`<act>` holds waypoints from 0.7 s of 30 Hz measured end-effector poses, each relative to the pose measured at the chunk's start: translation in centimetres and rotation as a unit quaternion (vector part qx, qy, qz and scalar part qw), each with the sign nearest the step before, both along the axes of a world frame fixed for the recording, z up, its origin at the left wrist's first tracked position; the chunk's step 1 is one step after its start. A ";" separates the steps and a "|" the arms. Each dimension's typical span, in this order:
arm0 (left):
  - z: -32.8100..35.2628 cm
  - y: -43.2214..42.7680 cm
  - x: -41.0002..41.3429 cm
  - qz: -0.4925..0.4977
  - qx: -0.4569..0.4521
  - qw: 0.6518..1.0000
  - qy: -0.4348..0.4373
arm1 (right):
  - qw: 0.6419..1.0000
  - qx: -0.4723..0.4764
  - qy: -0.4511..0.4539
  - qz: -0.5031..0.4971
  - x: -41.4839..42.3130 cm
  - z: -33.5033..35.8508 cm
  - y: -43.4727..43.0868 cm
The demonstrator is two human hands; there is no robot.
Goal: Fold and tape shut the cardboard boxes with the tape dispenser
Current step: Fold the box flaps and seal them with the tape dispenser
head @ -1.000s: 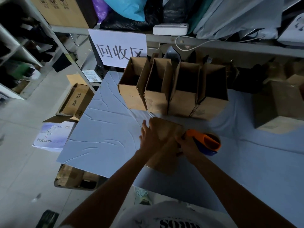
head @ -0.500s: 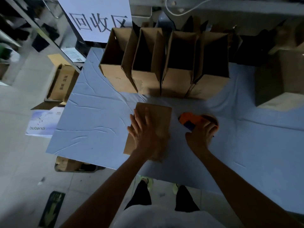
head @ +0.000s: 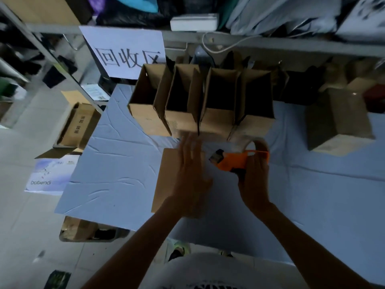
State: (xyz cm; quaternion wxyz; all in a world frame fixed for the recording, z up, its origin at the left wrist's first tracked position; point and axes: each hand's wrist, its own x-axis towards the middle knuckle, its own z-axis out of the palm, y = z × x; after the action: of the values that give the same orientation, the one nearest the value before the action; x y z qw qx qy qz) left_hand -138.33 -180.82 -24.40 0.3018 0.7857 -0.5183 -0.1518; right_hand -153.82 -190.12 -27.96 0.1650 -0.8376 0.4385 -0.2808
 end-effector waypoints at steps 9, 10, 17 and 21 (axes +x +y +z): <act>3.1 0.3 1.0 -0.093 -0.076 0.989 -0.087 | 0.997 -0.015 0.028 0.067 0.4 3.5 -1.7; 3.0 0.3 1.3 -0.109 -0.064 0.989 -0.082 | 0.997 0.011 0.017 0.074 0.4 3.5 -1.9; 4.6 -0.6 4.3 -0.186 -0.058 0.976 0.092 | 0.975 0.085 0.004 0.203 -1.3 4.2 -2.2; 5.0 -1.1 4.2 -0.205 -0.024 0.971 0.118 | 0.959 0.187 -0.024 0.212 -1.1 4.3 -2.5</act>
State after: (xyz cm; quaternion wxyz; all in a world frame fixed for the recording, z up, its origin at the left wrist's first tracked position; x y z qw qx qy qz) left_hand -134.08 -181.95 -19.42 0.3425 0.6316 -0.6323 -0.2896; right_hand -154.92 -192.59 -23.65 0.3849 -0.8586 0.2917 -0.1719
